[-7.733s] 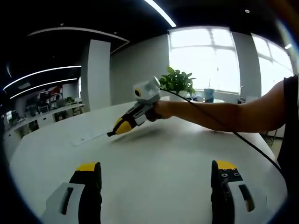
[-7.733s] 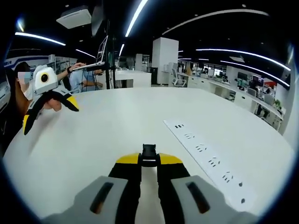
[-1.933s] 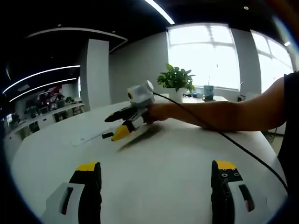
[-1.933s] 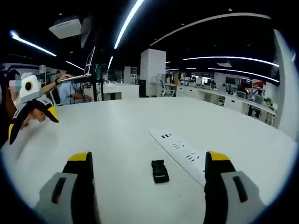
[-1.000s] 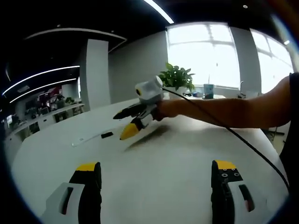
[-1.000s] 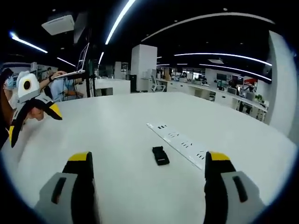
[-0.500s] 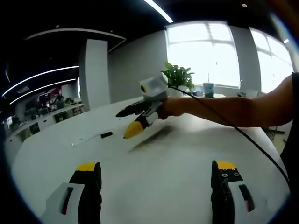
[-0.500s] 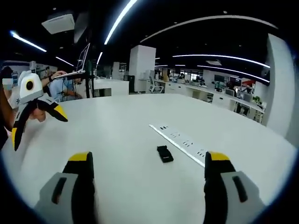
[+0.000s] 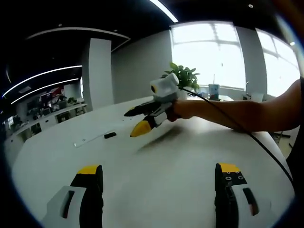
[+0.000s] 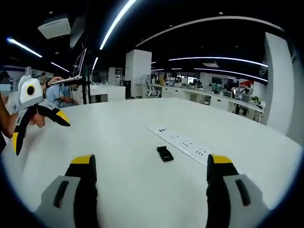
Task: Snap the two parts of the plastic buckle together until the buckle closes and remains connected.
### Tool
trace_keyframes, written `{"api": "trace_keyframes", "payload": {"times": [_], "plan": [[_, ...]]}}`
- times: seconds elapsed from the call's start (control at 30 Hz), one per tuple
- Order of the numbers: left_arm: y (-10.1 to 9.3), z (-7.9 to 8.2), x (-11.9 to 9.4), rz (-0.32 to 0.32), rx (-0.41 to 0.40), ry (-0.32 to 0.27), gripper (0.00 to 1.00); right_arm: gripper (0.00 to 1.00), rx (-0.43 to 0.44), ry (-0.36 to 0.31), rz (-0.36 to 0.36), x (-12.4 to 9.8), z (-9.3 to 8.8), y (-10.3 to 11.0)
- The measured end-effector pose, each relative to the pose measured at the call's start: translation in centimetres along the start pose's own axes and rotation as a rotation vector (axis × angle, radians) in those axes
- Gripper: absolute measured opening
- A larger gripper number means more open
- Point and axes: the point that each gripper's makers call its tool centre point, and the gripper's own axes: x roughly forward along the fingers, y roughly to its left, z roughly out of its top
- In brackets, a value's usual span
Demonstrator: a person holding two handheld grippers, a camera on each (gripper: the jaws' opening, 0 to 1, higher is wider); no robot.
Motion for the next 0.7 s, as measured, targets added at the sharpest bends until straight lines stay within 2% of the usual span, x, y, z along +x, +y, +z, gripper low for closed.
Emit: {"api": "trace_keyframes", "payload": {"times": [0.33, 0.7], "plan": [[0.1, 0.0, 0.0, -0.002, 0.003, -0.005, 1.0, 0.98, 0.019, -0.05, -0.028, -1.9, 1.0, 0.2], [0.6, 0.0, 0.0, 0.016, 0.002, -0.01, 1.0, 0.97, 0.0, -0.016, -0.023, -2.4, 0.3, 1.7]]}}
